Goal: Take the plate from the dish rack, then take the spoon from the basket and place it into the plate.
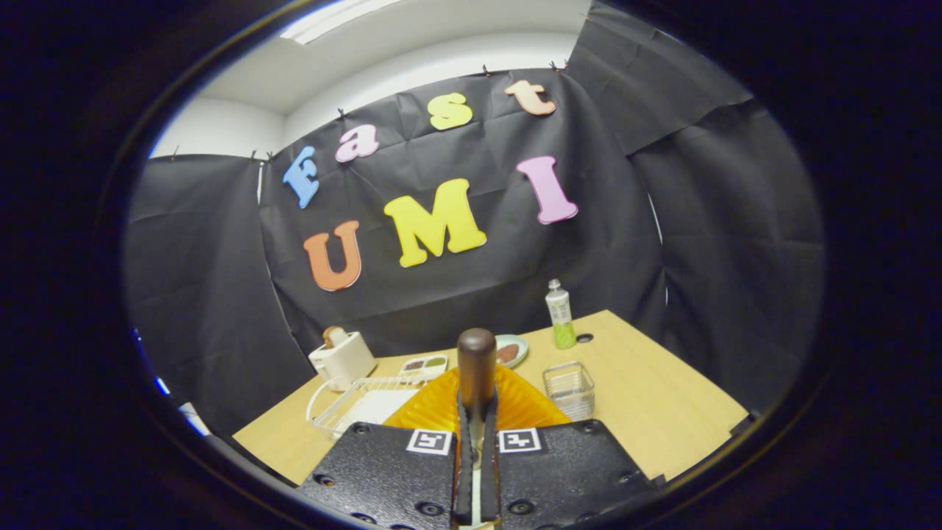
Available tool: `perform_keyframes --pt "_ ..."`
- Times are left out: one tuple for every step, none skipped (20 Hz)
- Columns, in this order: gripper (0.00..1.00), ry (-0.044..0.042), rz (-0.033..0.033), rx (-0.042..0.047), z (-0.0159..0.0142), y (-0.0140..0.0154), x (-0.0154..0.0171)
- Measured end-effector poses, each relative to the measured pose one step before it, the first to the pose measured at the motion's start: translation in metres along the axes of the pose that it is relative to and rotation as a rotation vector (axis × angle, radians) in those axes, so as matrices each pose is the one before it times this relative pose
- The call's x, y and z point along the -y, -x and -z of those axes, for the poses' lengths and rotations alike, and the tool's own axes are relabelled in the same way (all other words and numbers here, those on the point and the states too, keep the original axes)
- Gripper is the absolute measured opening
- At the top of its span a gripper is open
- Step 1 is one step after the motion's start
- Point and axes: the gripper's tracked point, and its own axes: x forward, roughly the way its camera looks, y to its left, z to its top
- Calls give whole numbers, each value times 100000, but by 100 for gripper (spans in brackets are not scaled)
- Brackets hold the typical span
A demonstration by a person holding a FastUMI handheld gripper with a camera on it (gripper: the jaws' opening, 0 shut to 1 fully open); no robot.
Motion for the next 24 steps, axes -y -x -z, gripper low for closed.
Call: perform_keyframes --pt "9 -392 -818 -1269 1124 -110 -607" --pt "10 -542 -562 -843 1323 -242 -418" --pt "9 -947 -240 -763 1306 -384 -359" --pt "10 -698 184 -1626 1410 -334 -329" --pt "9 -1391 246 -1475 1279 -399 -257" --pt "9 -1565 34 -1193 1245 -503 -260" --pt "9 -1546 177 -1240 1131 -465 -225" --pt "9 -1346 169 -1678 1267 -527 -97" --pt "9 -1577 -156 -1778 1041 -557 -162" --pt "10 -1763 -593 -2070 1000 -594 -217" --pt "9 -1387 -494 -1493 782 -539 -186" --pt "10 -1357 -185 -1302 732 -489 -33" --pt "10 -1111 -217 -1216 537 -414 -45" --pt "11 -1214 -440 -660 512 -238 -60" --pt "11 -1090 -242 -777 442 -208 -30" --pt "13 -746 -298 -750 618 -346 -64" --pt "13 17 207 -1478 362 -283 91" --pt "15 -120 -872 -270 77 -103 -84" --pt "16 657 -427 -810 129 -137 -91" --pt "18 898 -118 631 -118 344 71" --pt "23 843 195 914 -179 70 140" --pt "36 976 1564 1870 -460 281 581" --pt "50 578 2071 3056 -709 179 645" --pt "64 825 2635 3062 -749 195 821"
